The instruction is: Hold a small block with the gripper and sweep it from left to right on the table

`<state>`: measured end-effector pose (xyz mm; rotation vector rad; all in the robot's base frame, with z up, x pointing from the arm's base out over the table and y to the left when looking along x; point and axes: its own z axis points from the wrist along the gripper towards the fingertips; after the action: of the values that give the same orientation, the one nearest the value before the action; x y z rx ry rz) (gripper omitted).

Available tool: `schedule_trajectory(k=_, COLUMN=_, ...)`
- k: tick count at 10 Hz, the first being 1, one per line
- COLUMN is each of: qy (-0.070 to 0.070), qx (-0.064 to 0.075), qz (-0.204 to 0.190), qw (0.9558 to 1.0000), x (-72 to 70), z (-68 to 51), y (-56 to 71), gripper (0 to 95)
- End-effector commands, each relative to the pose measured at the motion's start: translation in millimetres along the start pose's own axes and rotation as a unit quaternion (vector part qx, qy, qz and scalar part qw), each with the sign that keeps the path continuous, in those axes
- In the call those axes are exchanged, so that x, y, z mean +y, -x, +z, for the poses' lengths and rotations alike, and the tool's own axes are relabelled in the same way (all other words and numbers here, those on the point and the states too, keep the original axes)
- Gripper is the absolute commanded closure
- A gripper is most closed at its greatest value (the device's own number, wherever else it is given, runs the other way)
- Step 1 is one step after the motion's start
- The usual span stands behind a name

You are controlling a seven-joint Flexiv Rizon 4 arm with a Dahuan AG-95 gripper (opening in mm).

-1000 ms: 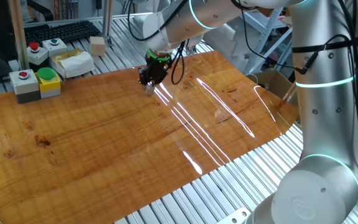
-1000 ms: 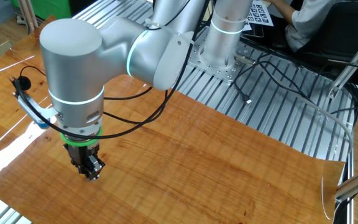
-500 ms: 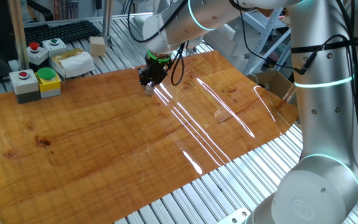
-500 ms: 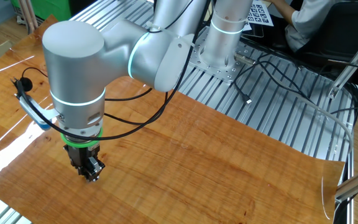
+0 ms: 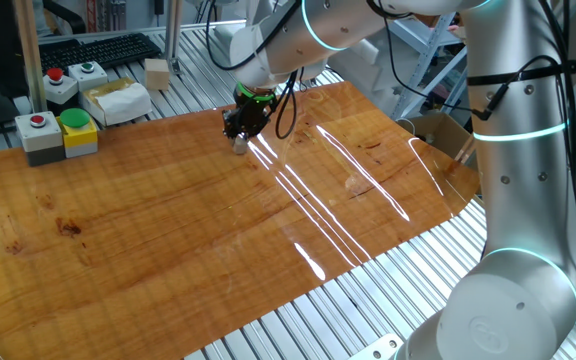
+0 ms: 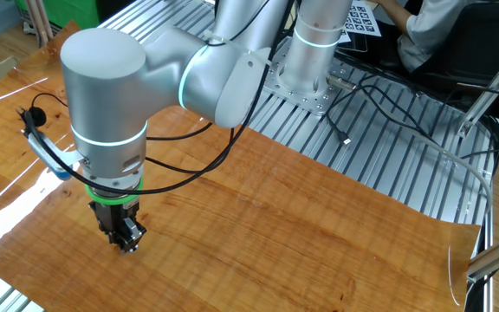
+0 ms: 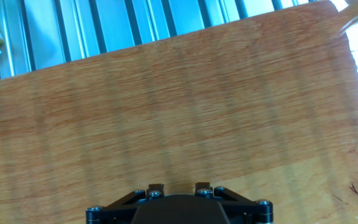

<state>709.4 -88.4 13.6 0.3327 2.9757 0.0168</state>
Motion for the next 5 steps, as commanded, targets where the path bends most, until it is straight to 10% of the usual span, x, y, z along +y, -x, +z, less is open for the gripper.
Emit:
schedule_trajectory(k=1, qy=0.001, qx=-0.001, qz=0.000, qw=1.0000, x=0.1, z=-0.4, y=0.1, gripper=95.0)
schedule_trajectory(k=5, qy=0.003, qx=0.000, qz=0.001, qw=1.0000, x=0.2, z=-0.5, y=0.1, gripper=95.0)
